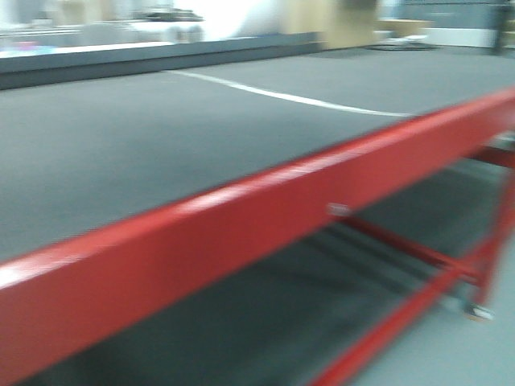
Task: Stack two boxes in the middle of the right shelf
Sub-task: 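Hold the boxes with both grippers while driving past the red table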
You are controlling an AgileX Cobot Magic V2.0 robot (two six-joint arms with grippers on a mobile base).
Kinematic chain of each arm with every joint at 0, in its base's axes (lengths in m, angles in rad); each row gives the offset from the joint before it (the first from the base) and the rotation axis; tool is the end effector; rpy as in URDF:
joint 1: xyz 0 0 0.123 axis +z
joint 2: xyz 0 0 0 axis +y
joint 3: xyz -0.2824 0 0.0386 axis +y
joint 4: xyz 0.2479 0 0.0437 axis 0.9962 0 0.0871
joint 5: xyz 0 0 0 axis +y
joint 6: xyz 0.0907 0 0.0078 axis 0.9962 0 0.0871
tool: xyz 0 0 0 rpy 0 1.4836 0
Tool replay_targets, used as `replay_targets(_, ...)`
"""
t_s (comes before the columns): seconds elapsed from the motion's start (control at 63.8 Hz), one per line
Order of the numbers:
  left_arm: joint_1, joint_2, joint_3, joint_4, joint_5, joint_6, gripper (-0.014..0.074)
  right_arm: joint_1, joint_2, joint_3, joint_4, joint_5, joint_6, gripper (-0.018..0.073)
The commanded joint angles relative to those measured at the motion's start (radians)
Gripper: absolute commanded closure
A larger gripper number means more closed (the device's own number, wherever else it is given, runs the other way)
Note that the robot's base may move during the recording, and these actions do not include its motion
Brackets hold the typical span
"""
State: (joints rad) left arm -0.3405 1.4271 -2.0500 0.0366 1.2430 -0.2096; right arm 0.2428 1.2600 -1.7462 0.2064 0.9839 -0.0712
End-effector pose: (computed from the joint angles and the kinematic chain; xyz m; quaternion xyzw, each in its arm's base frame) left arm 0.2385 -0.0812 0.5418 0.0533 0.8666 -0.1174 0.4821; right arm 0.2212 0.0708 0.5231 -0.1294 0.8218 0.1494 0.5344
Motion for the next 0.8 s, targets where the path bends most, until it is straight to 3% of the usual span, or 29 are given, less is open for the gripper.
replay_targets(0.0, 0.004, -0.015, -0.011, 0.023, -0.038, -0.001, 0.0708, -0.010, -0.012, -0.010, -0.037, -0.049, -0.018, 0.0712)
replay_targets(0.784, 0.004, -0.015, -0.011, 0.023, -0.038, -0.001, 0.0708, -0.010, -0.014, -0.010, -0.037, -0.049, -0.018, 0.0712)
